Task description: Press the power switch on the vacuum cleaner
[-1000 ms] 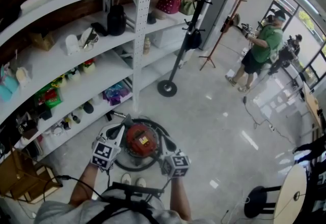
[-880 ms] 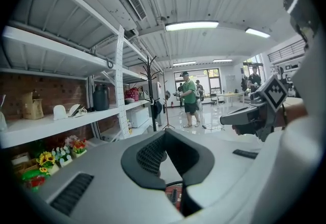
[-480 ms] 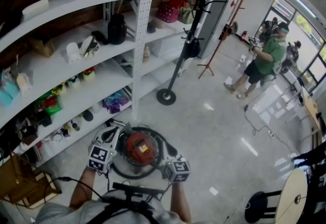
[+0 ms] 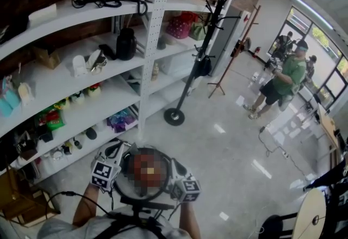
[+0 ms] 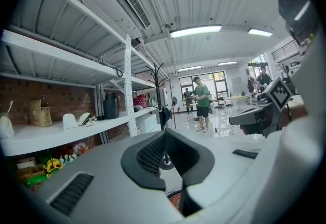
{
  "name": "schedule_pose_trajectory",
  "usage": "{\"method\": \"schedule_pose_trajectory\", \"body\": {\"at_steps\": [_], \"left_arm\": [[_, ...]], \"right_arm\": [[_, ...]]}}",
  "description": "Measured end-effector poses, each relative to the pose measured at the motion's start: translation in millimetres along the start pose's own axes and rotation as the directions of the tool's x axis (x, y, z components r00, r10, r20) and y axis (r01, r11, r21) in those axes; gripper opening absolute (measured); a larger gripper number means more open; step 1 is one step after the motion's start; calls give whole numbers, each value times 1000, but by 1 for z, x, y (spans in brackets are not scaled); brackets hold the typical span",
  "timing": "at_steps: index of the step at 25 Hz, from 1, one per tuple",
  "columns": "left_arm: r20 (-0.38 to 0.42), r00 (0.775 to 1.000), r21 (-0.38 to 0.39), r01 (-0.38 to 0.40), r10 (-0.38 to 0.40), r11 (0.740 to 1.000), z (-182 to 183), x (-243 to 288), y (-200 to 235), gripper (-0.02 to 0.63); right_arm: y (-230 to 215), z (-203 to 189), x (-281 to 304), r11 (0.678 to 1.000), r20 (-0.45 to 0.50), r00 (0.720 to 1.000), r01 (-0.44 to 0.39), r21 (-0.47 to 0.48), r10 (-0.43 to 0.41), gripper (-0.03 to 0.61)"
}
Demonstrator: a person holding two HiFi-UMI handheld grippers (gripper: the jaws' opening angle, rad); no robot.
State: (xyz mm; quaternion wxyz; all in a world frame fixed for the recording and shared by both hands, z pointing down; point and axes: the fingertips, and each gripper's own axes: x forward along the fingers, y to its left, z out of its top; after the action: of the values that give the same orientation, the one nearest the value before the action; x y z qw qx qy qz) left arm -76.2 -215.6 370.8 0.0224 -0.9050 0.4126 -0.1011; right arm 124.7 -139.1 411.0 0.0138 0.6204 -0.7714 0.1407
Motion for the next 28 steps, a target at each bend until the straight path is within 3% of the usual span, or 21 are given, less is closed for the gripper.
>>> {"method": "schedule_pose_trajectory", "body": {"at_steps": [28], "left_arm": [[8,1000,25,12,-12,1000,2,-7,-7,6]], "right_arm": [[15,-2,-4,999,1,1000,-23,-24,24,11]]}}
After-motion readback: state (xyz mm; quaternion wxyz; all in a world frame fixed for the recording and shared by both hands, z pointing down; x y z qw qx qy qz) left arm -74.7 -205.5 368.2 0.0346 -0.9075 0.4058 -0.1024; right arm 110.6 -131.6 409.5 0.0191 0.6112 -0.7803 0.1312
